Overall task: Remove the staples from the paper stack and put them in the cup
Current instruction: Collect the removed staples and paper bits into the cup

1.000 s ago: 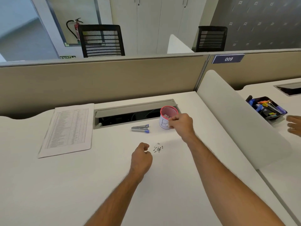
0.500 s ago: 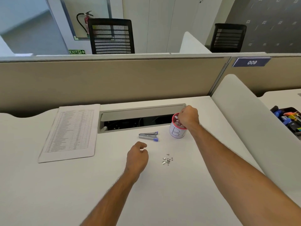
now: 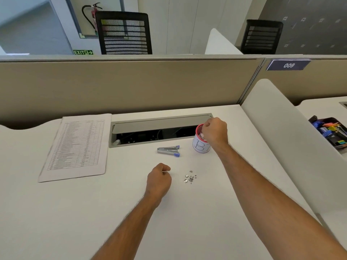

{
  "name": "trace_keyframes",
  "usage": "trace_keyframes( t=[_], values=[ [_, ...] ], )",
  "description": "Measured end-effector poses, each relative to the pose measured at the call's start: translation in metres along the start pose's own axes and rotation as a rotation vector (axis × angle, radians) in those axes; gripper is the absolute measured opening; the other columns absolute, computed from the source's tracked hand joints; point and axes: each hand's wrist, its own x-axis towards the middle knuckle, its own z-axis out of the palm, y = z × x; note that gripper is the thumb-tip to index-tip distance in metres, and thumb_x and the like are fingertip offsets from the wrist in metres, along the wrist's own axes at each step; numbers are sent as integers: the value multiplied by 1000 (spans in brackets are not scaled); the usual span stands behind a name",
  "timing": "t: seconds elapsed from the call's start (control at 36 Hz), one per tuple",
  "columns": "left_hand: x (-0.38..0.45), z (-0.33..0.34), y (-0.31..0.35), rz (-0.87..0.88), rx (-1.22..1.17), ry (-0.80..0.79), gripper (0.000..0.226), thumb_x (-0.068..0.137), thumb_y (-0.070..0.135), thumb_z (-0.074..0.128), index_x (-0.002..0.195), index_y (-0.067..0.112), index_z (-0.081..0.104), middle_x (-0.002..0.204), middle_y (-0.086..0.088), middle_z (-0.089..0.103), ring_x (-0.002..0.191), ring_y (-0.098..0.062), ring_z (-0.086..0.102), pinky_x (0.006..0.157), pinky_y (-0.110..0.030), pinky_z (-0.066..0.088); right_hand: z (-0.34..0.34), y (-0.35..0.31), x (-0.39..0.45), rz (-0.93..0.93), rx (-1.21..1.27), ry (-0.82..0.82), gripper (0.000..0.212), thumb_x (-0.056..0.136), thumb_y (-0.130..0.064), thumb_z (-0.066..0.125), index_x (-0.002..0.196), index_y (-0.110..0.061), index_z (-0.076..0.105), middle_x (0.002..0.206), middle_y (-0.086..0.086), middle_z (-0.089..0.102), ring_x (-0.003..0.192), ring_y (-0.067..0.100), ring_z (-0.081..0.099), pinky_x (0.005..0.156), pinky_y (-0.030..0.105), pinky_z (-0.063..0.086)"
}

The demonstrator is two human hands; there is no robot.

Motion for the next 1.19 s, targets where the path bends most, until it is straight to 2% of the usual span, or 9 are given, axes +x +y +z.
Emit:
trace_keyframes(
  t=[0.08, 0.19, 0.31, 0.44, 0.56, 0.72, 0.89, 1.08, 1.19],
  values=[
    [-3, 4, 0, -6, 7, -28, 38, 101, -2, 38, 126, 15, 62, 122, 4, 58, 110, -16, 55, 75, -19, 44, 1, 3, -15, -56, 49, -31, 20, 92, -5, 54, 91, -3, 74, 89, 12, 70, 86, 29, 68, 64, 25, 47],
    [-7, 10, -4, -18, -5, -82, 37, 99, -1, 41, 124, 17, 61, 124, 1, 63, 110, -18, 59, 68, -19, 45, 9, 12, -38, -77, 128, -195, 24, 91, 1, 55, 83, -11, 75, 83, 4, 70, 79, 24, 68, 67, 37, 63],
    [-13, 17, -8, -25, -18, -136, 35, 101, 3, 47, 133, 17, 55, 131, -1, 64, 115, -19, 61, 72, -22, 46, 17, 27, -66, -87, 49, -400, 30, 87, 7, 55, 101, -8, 77, 106, 8, 74, 93, 26, 70, 81, 40, 63],
    [-25, 25, -6, 10, 15, -231, 41, 107, 12, 46, 147, 16, 44, 144, 0, 59, 120, -17, 57, 88, -26, 43, 33, 53, -93, -43, -151, -488, 44, 91, -5, 56, 133, -13, 62, 138, 13, 53, 128, 31, 51, 102, 38, 50],
    [-29, 34, -1, 36, 43, -286, 47, 107, 10, 41, 153, 18, 36, 150, 1, 55, 119, -16, 54, 87, -24, 43, 44, 65, -112, -112, -221, -497, 40, 95, -9, 57, 135, -11, 58, 136, 15, 46, 129, 33, 43, 102, 37, 45],
    [-36, 44, 10, 61, 102, -296, 61, 103, -1, 36, 160, 16, 24, 155, -4, 50, 120, -17, 53, 90, -29, 49, 46, 67, -126, -185, -133, -522, 33, 92, -3, 56, 122, -8, 69, 123, 15, 58, 118, 31, 54, 97, 38, 49],
    [-38, 40, 4, 43, 47, -146, 52, 105, 3, 40, 154, 17, 36, 150, -5, 54, 112, -17, 54, 71, -20, 45, 44, 74, -129, -170, -91, -449, 49, 91, 1, 57, 138, -12, 59, 134, 11, 58, 127, 27, 51, 106, 36, 46],
    [-39, 29, -1, 3, 4, -41, 46, 100, -2, 40, 142, 16, 50, 139, -4, 58, 101, -16, 56, 60, -15, 42, 52, 76, -131, -36, -58, -436, 60, 83, -34, 79, 138, -24, 57, 135, 7, 47, 131, 25, 42, 96, 31, 45],
    [-42, 27, -5, 5, 22, -26, 47, 100, -4, 40, 141, 16, 52, 142, -3, 57, 105, -16, 54, 59, -12, 38, 61, 71, -131, -40, -52, -407, 56, 83, -35, 81, 134, -24, 61, 131, 7, 48, 126, 25, 46, 93, 28, 46]
  ],
)
